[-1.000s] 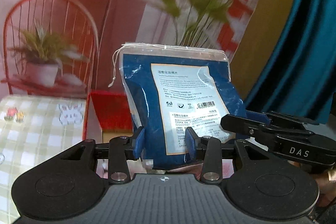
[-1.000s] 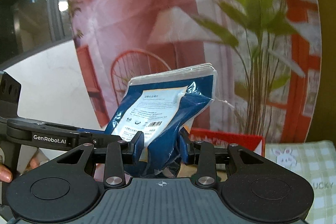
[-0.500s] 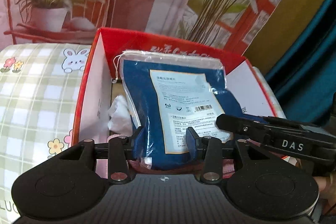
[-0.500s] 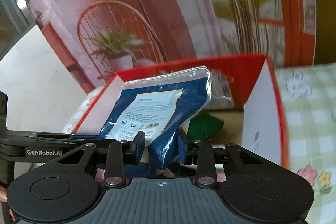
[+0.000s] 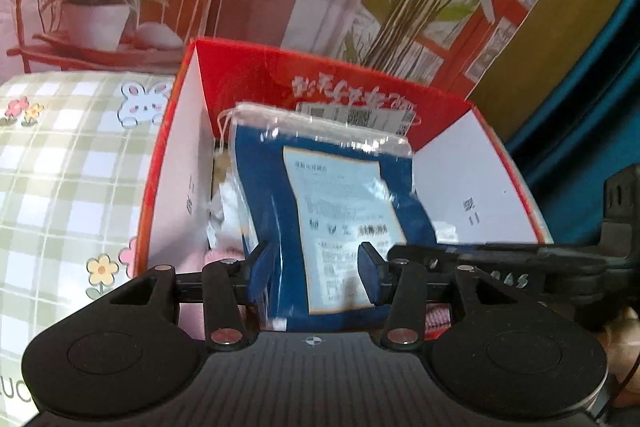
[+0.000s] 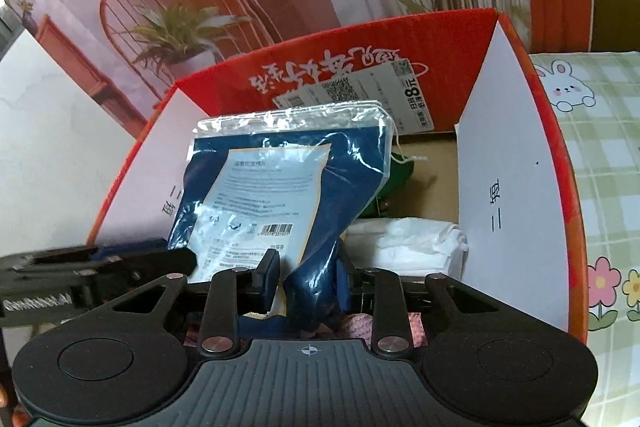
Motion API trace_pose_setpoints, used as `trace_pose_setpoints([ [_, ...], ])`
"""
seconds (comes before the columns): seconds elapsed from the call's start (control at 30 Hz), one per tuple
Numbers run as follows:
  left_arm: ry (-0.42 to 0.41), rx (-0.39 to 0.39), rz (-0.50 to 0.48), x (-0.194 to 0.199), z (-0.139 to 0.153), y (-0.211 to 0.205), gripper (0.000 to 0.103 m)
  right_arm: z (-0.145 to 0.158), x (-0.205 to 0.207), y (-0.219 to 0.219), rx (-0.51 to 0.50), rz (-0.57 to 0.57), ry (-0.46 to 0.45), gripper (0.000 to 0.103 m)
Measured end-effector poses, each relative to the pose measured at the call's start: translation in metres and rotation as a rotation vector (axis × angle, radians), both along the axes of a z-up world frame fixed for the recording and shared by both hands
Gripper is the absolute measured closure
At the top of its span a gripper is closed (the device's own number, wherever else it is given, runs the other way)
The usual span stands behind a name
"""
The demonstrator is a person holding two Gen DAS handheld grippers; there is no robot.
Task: Organize soft objects
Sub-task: 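Open both tools to release the blue bag in the box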
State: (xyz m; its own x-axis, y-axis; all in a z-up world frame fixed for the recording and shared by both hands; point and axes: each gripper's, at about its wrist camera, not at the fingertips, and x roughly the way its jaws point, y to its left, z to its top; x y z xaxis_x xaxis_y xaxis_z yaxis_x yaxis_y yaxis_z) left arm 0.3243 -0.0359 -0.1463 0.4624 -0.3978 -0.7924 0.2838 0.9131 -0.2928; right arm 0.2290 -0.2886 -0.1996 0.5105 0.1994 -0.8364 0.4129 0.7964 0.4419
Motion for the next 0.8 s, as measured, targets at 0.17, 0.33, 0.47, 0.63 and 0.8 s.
trace_pose_setpoints([
  [0.17,-0.052,-0.001,0.015,-0.004,0.013,0.003,0.053,0.006,0.002,0.006,-0.042,-0.001,0.002,0.072],
  [0.33,-0.115,0.010,0.014,-0.015,0.030,0.008,0.048,0.029,-0.002,0.011,-0.123,0.045,-0.049,0.061],
  [0.47,-0.209,0.023,-0.004,-0.033,0.046,0.012,0.038,0.056,-0.014,0.020,-0.203,0.098,-0.128,0.048],
  [0.63,-0.304,0.063,-0.015,-0.060,0.061,0.017,0.030,0.082,-0.033,0.037,-0.321,0.133,-0.200,0.019],
  [0.8,-0.384,0.067,0.008,-0.088,0.071,0.027,0.013,0.098,-0.057,0.045,-0.345,0.096,-0.250,0.004],
])
